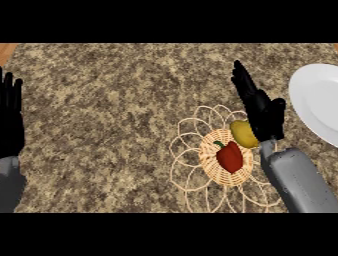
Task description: Pick the bell pepper from the placemat and place it in the plate
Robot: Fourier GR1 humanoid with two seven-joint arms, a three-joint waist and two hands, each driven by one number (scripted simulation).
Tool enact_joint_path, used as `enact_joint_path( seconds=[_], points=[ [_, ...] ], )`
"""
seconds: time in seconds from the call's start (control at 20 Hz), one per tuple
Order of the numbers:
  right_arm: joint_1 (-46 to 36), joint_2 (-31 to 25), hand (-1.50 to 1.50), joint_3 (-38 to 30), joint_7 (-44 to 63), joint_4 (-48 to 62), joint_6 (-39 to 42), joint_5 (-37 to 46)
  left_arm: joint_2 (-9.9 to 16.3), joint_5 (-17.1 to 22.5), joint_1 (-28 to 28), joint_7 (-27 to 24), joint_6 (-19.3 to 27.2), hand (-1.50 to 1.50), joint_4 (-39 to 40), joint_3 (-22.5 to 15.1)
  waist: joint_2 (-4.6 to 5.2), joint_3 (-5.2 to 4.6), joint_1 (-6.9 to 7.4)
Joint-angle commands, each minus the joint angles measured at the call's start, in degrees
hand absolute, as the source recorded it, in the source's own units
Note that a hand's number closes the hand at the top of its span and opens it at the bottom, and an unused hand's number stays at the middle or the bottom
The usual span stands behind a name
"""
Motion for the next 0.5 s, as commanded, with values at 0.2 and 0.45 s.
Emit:
enact_joint_path(
  seconds=[0.2, 0.45],
  points=[
    [-12.36, -8.8, 1.5, -6.87, -4.21, -2.5, 16.68, -7.98, -1.13, -2.23, 8.43, 10.44, -6.61, 0.0, 8.42, -12.24, 0.61, 0.5, -0.92],
    [-6.68, -15.22, -1.5, -10.35, -15.26, 5.91, 6.94, 4.84, -5.3, -3.16, 8.93, 16.41, -6.9, 0.0, 6.83, -19.43, 0.1, 0.58, -1.33]
  ],
)
